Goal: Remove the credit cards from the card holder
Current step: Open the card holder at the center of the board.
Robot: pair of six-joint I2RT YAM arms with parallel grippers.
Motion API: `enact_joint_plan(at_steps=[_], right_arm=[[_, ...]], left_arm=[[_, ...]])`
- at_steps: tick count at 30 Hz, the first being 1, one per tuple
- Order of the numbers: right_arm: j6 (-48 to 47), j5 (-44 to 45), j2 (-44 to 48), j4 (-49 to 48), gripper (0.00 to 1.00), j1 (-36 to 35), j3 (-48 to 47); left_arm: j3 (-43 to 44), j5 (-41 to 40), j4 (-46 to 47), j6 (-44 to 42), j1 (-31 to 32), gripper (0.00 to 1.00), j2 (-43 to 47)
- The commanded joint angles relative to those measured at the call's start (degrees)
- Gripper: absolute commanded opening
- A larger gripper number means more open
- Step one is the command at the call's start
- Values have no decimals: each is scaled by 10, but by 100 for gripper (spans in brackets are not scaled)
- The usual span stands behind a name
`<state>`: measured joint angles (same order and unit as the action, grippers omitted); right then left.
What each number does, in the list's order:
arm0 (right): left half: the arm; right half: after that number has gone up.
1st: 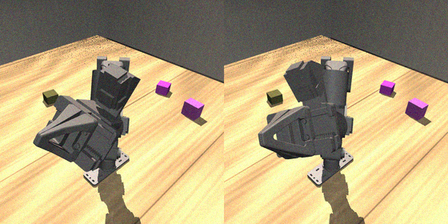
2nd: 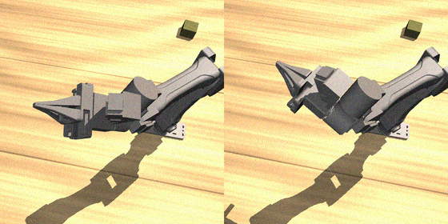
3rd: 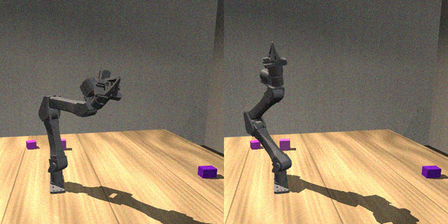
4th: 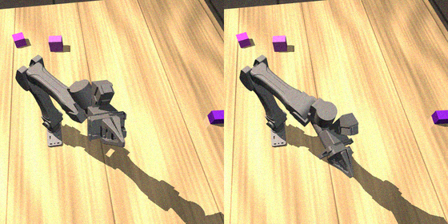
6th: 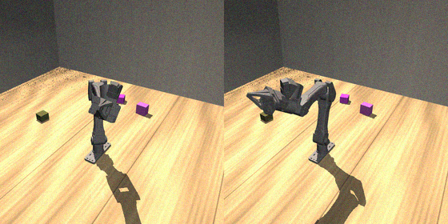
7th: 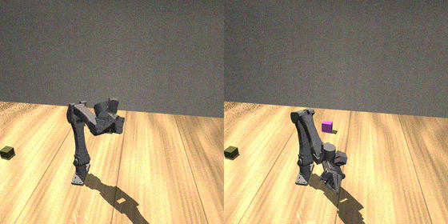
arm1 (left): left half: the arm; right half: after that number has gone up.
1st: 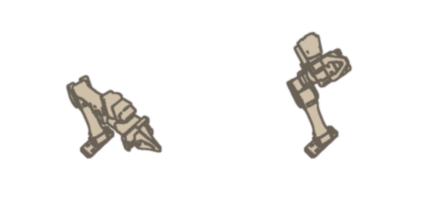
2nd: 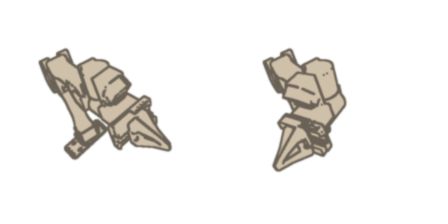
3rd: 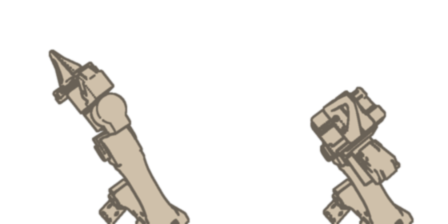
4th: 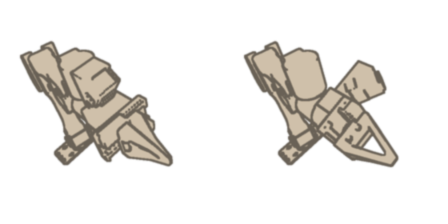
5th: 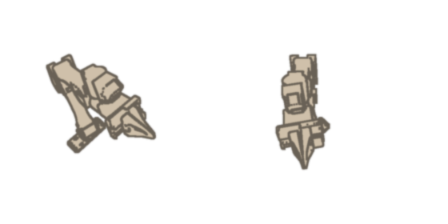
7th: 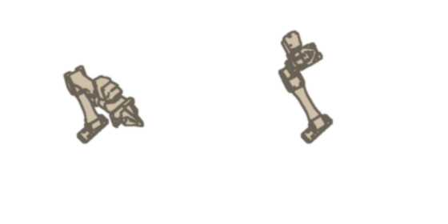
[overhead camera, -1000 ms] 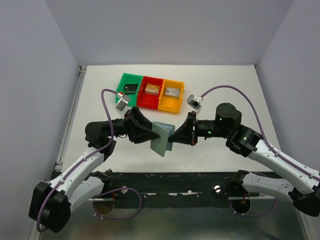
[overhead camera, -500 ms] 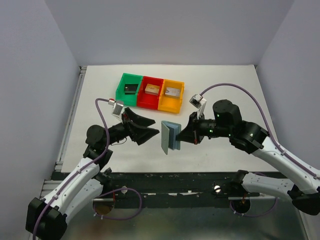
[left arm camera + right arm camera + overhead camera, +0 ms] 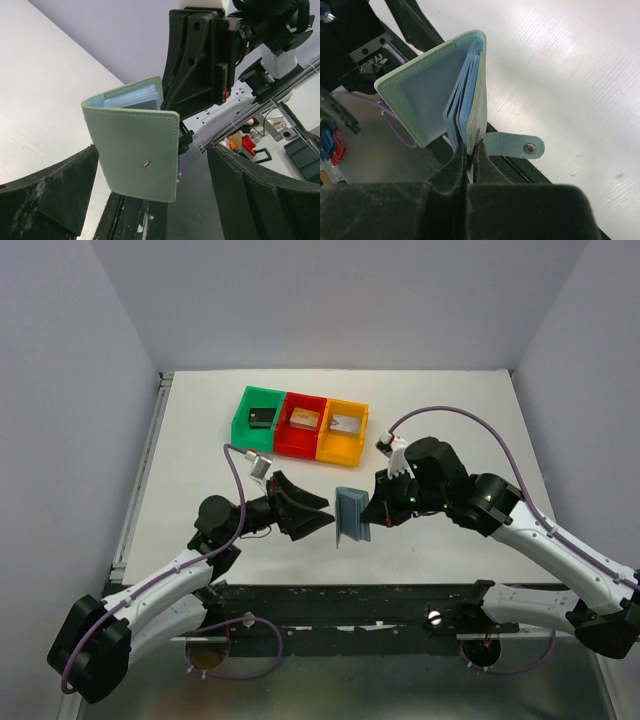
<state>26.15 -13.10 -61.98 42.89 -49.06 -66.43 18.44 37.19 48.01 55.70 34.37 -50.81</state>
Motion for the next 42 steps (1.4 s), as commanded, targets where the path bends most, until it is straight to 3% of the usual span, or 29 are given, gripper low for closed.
enact_joint_plan(at_steps=[1,4,11,18,21,26,29,42], right_arm=[[7,31,-7,21,0,-2,-19],[8,25,-8,13,0,-2,-16],[13,18,-10,6,0,-2,-13],[14,22,-14,4,0,-2,-12],[14,25,-19,5,0,-2,-15],[17,24,-25,4,0,-3,-19],[18,28,-30,9,0,-2,-22],[19,30,-31,9,0,-3,-19]], left_arm=[[17,-32,29,-17,13,99,-7],[28,-36,1,-39,26,99,-12],[94,-88,-171,-136,68,99,-21],[129,-153,-282,-192,83,90,-5],[145,-167,-322,-212,92,91,-8],[158,-195,-341,-226,114,93,-19],[172,-215,-359,-237,132,99,-30],[207,-287,-415,-266,164,93,-55]])
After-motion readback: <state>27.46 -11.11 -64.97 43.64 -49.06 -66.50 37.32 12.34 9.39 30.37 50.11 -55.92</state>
